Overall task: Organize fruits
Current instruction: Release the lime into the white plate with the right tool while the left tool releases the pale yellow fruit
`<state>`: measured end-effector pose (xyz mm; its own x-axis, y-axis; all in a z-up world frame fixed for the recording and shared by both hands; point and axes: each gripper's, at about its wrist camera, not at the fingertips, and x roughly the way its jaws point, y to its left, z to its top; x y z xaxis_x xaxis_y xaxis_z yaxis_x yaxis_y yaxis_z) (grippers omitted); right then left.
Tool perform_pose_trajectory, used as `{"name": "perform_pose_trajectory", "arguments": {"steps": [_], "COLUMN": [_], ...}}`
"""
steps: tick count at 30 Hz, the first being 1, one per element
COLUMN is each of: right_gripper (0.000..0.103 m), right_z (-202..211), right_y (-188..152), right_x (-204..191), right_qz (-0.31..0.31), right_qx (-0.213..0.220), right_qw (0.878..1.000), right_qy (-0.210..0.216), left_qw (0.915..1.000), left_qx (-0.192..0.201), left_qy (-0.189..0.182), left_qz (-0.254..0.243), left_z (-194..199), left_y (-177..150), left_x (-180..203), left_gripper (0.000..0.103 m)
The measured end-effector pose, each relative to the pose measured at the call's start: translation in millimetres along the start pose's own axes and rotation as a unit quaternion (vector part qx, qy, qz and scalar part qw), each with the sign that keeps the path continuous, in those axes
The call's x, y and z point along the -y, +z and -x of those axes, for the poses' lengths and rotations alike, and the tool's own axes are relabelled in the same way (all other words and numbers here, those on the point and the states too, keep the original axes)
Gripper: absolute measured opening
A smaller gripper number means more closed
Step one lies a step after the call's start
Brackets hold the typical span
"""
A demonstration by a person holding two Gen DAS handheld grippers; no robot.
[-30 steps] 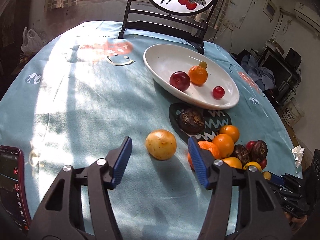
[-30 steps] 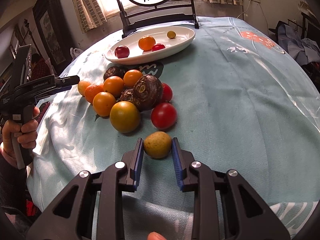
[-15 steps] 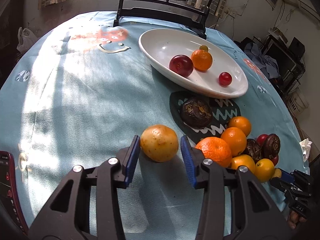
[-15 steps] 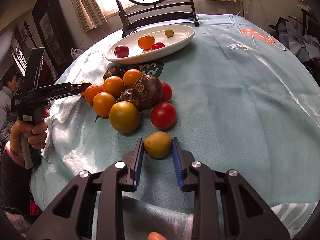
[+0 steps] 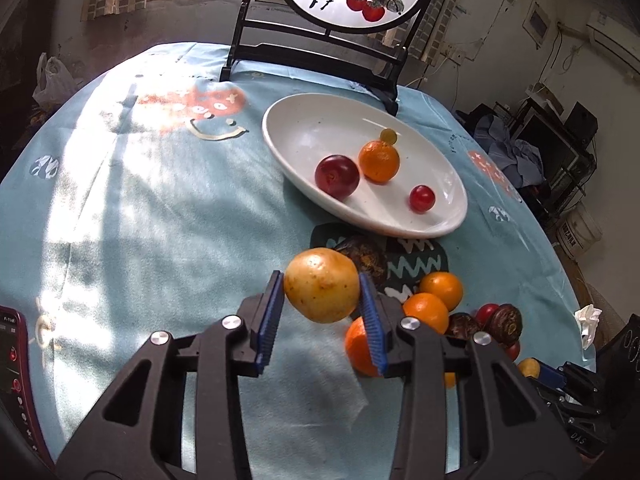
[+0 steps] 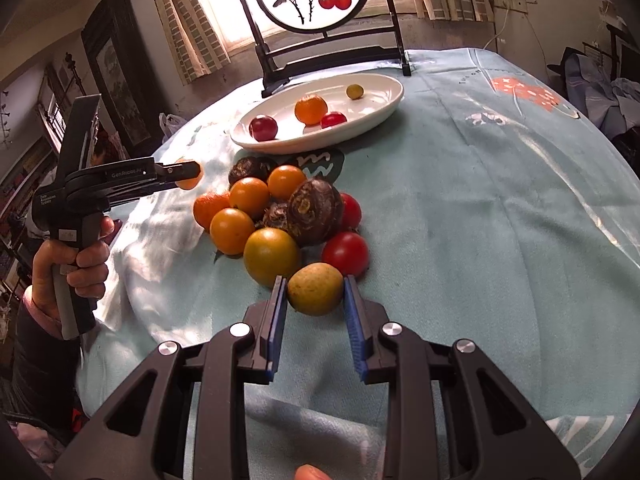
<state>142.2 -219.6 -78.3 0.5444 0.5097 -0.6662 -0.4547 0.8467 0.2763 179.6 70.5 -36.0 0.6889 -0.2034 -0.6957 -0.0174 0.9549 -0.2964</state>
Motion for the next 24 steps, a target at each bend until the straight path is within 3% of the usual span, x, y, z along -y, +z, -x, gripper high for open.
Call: {"name": "perform_pose_trajectory", "arguments": {"steps": [5, 8, 14, 23, 24], "right_gripper": [0.029, 0.029, 0.029, 0.029, 0.035], "right_z": [1, -20, -79, -123, -123], "right_y": [46, 87, 143, 161, 161], "right_x": [-6, 3, 23, 37, 36], "right_qz": [-0.002, -0.012, -0.019, -0.014, -0.013], "right_qx": [0.056, 0.07, 0.043, 0.011, 0.012], "right_qw": [0.998, 0.997, 0.999, 1.0, 1.0], "right_qy": [0.023, 0.026, 0.015, 0.011, 0.011], "left_qw": [0.9994, 0.9993, 0.999, 0.9979, 0.9978], "left_qx": [0.026, 0.024, -0.001, -0.024, -0.024], "left_qy": [-0.02, -0.014, 0.006, 0.026, 0.028], "left_qz": [-0.01, -0.024, -0.044, -0.055, -0.056], "left_z": [-15, -33, -63, -84, -84], "left_y": [33, 47, 57, 63, 63], "left_x": [35, 54, 62, 59, 60], "left_gripper": [0.038, 0.038, 0.038, 0.039, 0.039]}}
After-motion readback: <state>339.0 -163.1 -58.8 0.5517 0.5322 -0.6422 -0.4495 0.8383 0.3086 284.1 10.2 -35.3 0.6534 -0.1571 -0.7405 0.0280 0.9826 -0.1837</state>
